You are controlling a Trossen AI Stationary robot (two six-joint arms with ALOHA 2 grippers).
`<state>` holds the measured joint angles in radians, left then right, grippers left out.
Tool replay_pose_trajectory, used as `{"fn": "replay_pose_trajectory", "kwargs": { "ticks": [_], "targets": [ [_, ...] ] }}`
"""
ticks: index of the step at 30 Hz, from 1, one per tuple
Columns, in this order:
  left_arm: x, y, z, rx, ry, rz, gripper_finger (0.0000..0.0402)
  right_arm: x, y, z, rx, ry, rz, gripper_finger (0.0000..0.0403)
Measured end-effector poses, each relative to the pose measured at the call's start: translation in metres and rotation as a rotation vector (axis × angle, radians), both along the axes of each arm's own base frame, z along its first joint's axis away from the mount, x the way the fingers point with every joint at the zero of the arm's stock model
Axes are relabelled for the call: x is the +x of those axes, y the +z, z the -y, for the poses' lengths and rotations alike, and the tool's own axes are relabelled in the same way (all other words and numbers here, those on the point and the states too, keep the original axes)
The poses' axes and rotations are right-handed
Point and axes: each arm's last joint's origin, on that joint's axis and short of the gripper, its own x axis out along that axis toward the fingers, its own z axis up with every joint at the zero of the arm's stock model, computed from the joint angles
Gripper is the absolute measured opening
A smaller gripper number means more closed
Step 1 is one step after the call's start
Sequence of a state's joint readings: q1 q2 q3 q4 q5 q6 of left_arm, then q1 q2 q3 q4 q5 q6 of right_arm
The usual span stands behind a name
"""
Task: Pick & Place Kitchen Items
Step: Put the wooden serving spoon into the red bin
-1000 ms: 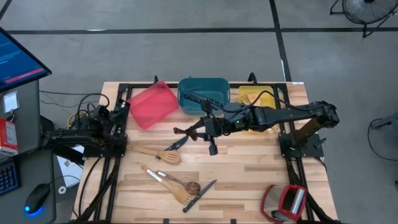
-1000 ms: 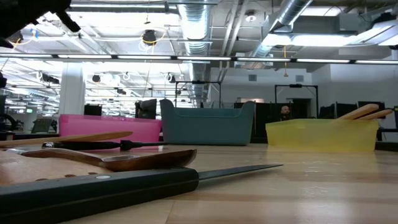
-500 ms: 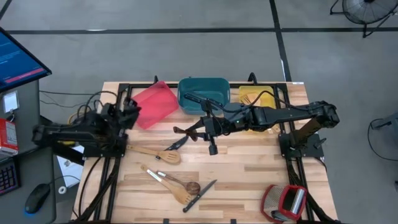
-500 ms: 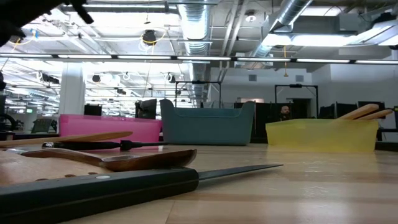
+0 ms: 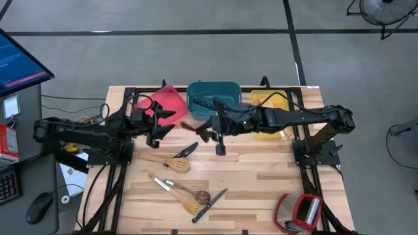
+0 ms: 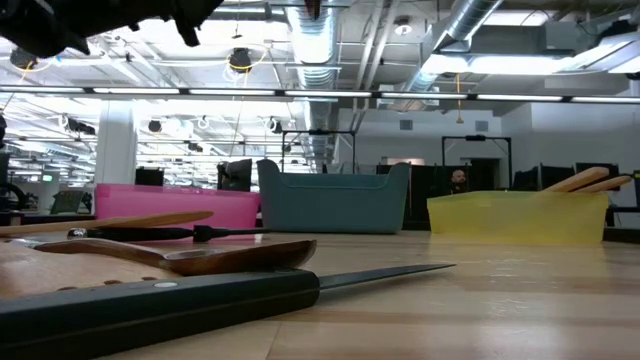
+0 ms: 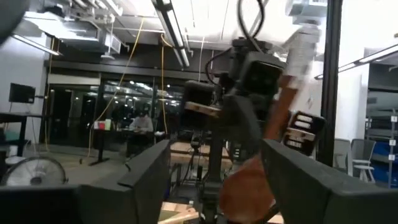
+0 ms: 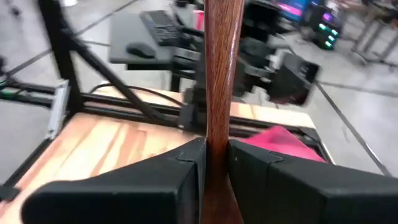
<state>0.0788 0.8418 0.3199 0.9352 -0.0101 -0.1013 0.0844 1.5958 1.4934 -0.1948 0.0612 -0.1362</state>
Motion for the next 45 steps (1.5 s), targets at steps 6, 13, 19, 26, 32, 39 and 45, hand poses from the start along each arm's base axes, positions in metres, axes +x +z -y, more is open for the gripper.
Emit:
{"fn": "replay_pose_trajectory", "kwargs": {
  "ticks": [6, 13, 19, 26, 32, 39, 45],
  "targets": [
    [0.009, 0.007, -0.001, 0.037, 0.017, -0.006, 0.0269, 0.011, -0.010, 0.012, 0.040, -0.065, -0.016, 0.0057],
    [0.015, 0.008, -0.001, 0.040, 0.018, -0.019, 0.0274, 0.023, -0.026, 0.017, 0.047, -0.082, -0.045, 0.0057],
    [0.016, 0.007, 0.002, 0.044, -0.006, -0.027, 0.0274, 0.030, -0.033, 0.020, 0.051, -0.090, -0.048, 0.0057],
    [0.016, 0.007, 0.003, 0.043, -0.013, -0.032, 0.0273, 0.035, -0.040, 0.021, 0.048, -0.091, -0.054, 0.0057],
    [0.016, 0.006, 0.003, 0.043, -0.013, -0.035, 0.0254, 0.035, -0.039, 0.021, 0.049, -0.091, -0.046, 0.0057],
    [0.022, 0.000, 0.002, 0.037, -0.016, -0.067, 0.0204, 0.036, -0.038, 0.021, 0.052, -0.084, -0.029, 0.0057],
    [0.035, -0.001, 0.002, 0.034, -0.021, -0.097, 0.0184, 0.037, -0.035, 0.021, 0.053, -0.083, -0.007, 0.0057]
  ]
}}
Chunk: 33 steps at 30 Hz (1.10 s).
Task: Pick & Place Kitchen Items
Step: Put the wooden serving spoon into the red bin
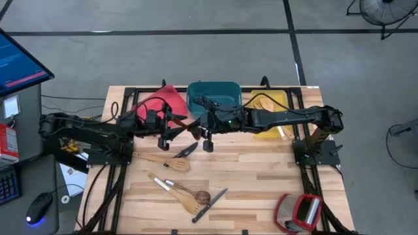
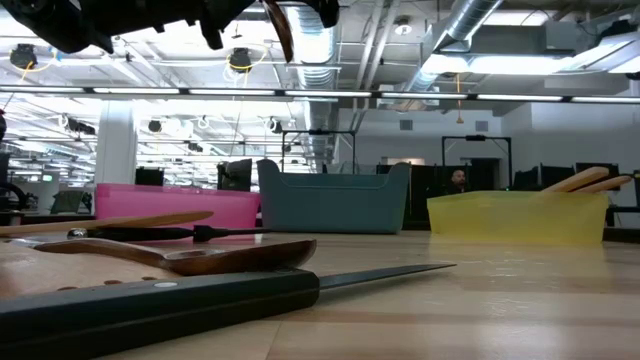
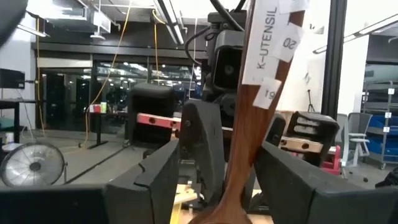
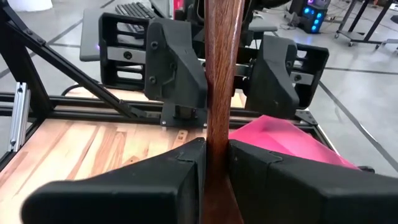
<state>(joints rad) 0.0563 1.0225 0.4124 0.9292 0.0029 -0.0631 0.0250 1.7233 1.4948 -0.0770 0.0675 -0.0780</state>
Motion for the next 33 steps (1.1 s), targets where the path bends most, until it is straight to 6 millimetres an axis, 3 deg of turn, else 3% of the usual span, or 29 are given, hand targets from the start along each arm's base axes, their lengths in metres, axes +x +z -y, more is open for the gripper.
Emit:
{"fn": "replay_pose_trajectory", "kwargs": {
  "ticks": [9, 19, 28, 33],
  "targets": [
    [0.0043, 0.0028, -0.0002, 0.004, 0.000, 0.006, 0.0151, -0.0002, -0.0008, 0.0003, -0.007, 0.001, -0.009, 0.0057],
    [0.0042, 0.0028, 0.0002, 0.042, -0.002, 0.004, 0.0017, -0.0007, -0.0007, 0.0038, -0.008, -0.011, -0.012, 0.0057],
    [0.0042, 0.0027, 0.0003, 0.037, -0.006, 0.004, 0.0015, -0.0007, -0.0006, 0.0066, 0.019, -0.022, -0.011, 0.0059],
    [0.0038, 0.0035, 0.0004, 0.031, -0.013, 0.009, 0.0015, -0.0038, 0.0037, 0.0070, 0.018, -0.035, -0.002, 0.0083]
  ]
}}
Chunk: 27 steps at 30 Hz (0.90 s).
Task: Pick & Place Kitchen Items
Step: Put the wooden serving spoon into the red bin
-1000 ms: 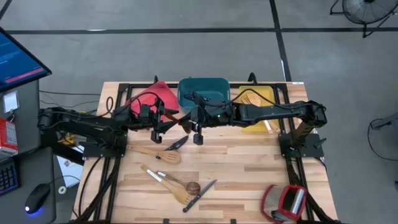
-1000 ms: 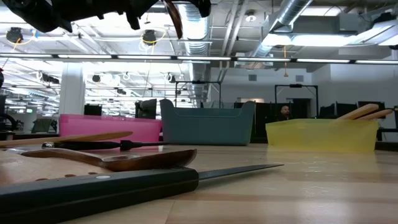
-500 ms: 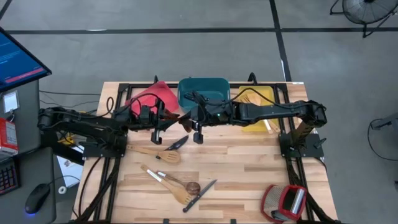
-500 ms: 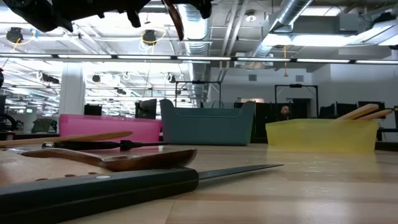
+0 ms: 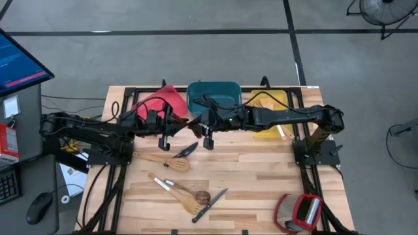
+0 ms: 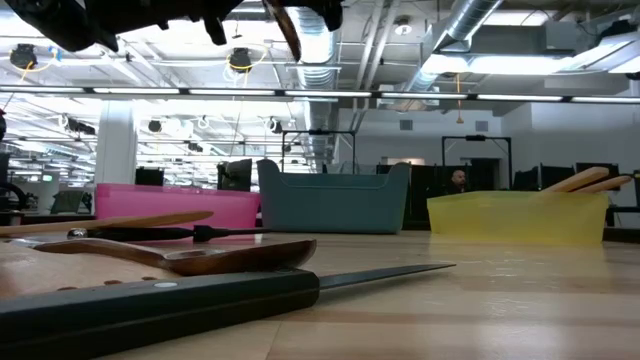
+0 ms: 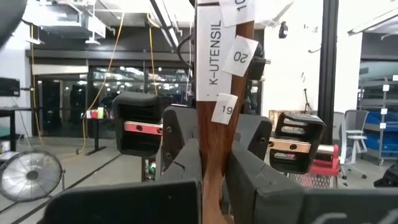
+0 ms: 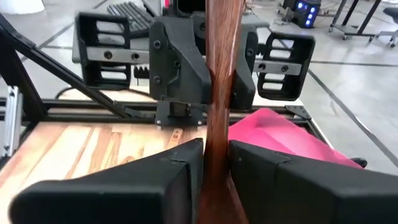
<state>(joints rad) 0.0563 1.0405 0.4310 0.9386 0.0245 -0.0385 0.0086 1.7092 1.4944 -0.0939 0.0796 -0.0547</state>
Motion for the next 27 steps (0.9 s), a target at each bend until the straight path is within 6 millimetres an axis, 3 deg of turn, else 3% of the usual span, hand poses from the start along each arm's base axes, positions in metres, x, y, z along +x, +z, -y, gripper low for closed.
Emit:
{"fn": "replay_pose_trajectory", "kwargs": {
  "ticks": [8, 15, 21, 27],
  "targets": [
    [0.001, -0.004, -0.002, -0.022, 0.076, -0.047, 0.0015, -0.027, 0.030, -0.004, -0.001, 0.007, 0.029, 0.0150],
    [0.001, -0.015, -0.011, -0.060, 0.360, -0.166, 0.0015, -0.066, 0.063, -0.015, -0.003, 0.044, 0.054, 0.0198],
    [-0.006, -0.027, -0.022, -0.039, 0.732, -0.333, 0.0015, -0.094, 0.076, -0.023, -0.018, 0.032, 0.020, 0.0203],
    [-0.017, -0.035, -0.040, -0.101, 0.810, -0.468, 0.0015, -0.108, 0.072, -0.026, -0.009, -0.016, -0.081, 0.0188]
  ]
}}
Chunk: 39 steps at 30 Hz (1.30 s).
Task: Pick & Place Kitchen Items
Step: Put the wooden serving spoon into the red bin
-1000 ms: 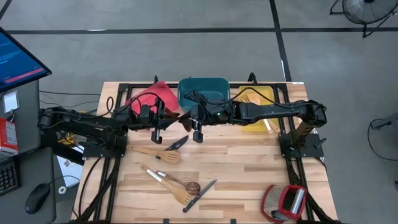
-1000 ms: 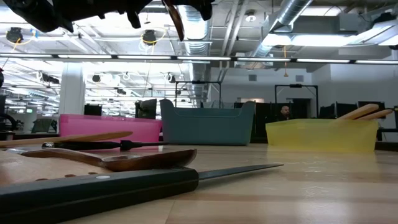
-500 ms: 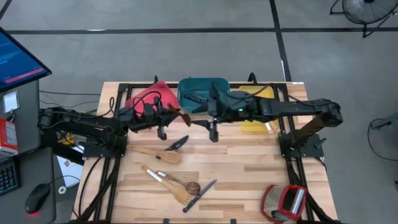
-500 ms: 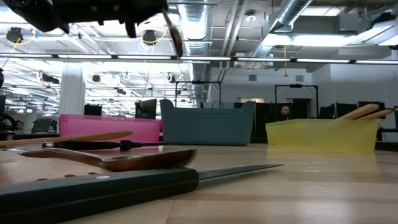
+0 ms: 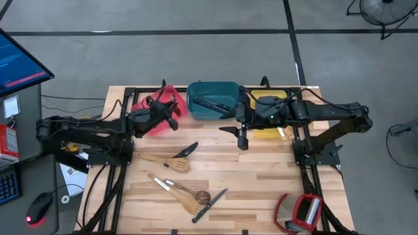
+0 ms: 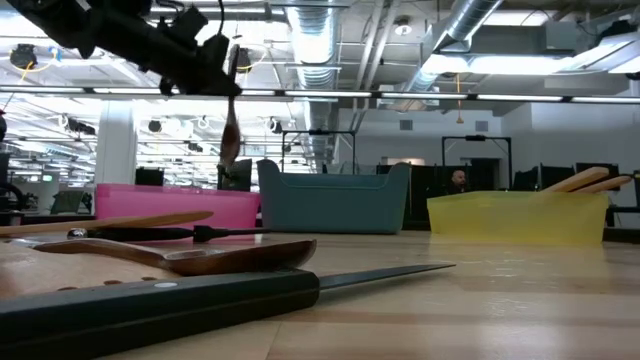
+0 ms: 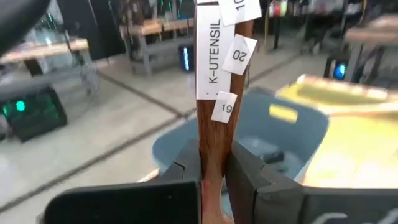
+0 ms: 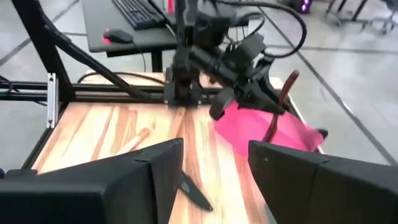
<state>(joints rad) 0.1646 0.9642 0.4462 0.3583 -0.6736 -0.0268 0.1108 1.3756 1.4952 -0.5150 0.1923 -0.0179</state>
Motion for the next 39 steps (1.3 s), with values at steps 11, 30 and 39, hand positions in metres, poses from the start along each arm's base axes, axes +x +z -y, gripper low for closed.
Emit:
{"fn": "replay_pose_trajectory", "kwargs": {
  "ticks": [11, 30, 39],
  "targets": [
    [-0.020, 0.031, -0.050, -0.120, 0.143, -0.224, 0.0015, 0.000, -0.009, -0.007, 0.037, 0.010, -0.079, 0.0162],
    [-0.020, -0.023, -0.088, -0.423, 0.200, -0.461, 0.0018, 0.013, -0.033, -0.018, 0.026, 0.032, -0.214, 0.0131],
    [-0.023, -0.047, -0.105, -0.539, 0.284, -0.514, 0.0018, 0.012, -0.032, -0.018, 0.038, 0.028, -0.212, 0.0129]
  ]
}}
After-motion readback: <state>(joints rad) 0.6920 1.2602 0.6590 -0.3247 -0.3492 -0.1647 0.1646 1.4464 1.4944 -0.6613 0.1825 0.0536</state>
